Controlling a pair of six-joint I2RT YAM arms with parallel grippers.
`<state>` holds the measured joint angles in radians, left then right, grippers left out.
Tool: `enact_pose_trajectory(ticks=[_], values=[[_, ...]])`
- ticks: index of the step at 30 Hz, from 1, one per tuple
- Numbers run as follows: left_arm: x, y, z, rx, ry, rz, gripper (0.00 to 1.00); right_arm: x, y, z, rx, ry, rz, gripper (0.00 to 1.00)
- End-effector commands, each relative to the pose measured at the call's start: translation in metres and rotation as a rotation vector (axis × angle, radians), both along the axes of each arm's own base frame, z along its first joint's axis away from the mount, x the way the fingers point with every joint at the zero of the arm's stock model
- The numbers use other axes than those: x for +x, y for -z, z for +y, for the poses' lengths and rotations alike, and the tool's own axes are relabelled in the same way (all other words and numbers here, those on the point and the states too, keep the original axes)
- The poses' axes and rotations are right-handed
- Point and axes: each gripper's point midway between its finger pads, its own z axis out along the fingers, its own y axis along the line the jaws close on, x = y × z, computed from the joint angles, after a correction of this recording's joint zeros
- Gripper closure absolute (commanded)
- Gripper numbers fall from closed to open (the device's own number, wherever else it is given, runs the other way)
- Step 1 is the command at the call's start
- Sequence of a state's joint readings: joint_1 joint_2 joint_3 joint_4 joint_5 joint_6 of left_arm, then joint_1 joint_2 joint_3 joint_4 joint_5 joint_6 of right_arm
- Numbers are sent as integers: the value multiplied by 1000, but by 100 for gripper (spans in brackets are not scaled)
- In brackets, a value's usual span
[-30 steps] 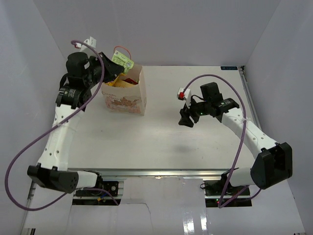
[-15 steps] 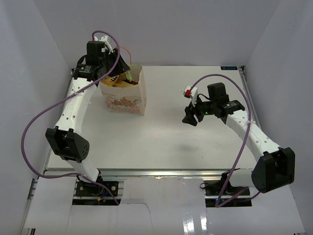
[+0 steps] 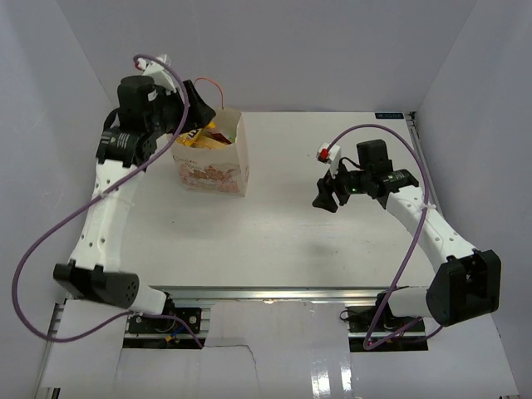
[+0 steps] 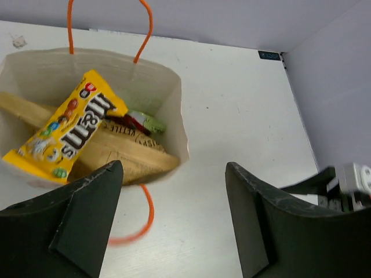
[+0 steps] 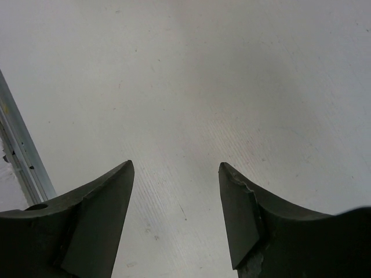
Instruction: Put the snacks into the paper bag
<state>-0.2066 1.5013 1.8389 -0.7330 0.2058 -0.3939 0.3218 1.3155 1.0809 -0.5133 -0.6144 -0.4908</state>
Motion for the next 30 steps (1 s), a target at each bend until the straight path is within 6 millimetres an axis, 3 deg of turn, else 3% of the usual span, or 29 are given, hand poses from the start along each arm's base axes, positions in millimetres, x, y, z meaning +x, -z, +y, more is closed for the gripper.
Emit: enact_pose_trajectory(ticks=[1, 2, 4, 5, 7, 8, 9, 12, 15, 16, 19, 30], values=[[-59, -35, 22, 53, -15, -164, 18, 19, -11, -11, 6, 77, -32, 32], [-86, -21, 29, 59, -18, -172, 16, 23, -12, -15, -4, 103, -34, 30], [-108, -11, 37, 66, -31, -221, 7, 33, -15, -27, -10, 155, -42, 21], [-134, 6, 42, 64, -35, -233, 5, 36, -17, -31, -16, 173, -50, 12], [-154, 22, 48, 56, -48, -246, 2, 46, -22, -44, -37, 231, -73, 2], [-174, 20, 52, 37, -54, -289, 2, 50, -24, -48, -43, 249, -84, 7], [-179, 46, 53, 35, -57, -243, 2, 53, -26, -54, -52, 273, -94, 10], [-201, 70, 54, -19, -58, -235, 2, 63, -37, -66, -74, 332, -136, 10], [-214, 80, 56, -73, -77, -247, 2, 71, -45, -75, -74, 409, -158, 10], [-214, 92, 56, -76, -82, -225, 2, 72, -48, -78, -76, 429, -167, 10], [-217, 102, 56, -106, -92, -214, 2, 72, -49, -81, -61, 476, -162, 10], [-214, 107, 47, -132, -60, -182, 2, 76, -57, -98, -19, 656, -172, 10]])
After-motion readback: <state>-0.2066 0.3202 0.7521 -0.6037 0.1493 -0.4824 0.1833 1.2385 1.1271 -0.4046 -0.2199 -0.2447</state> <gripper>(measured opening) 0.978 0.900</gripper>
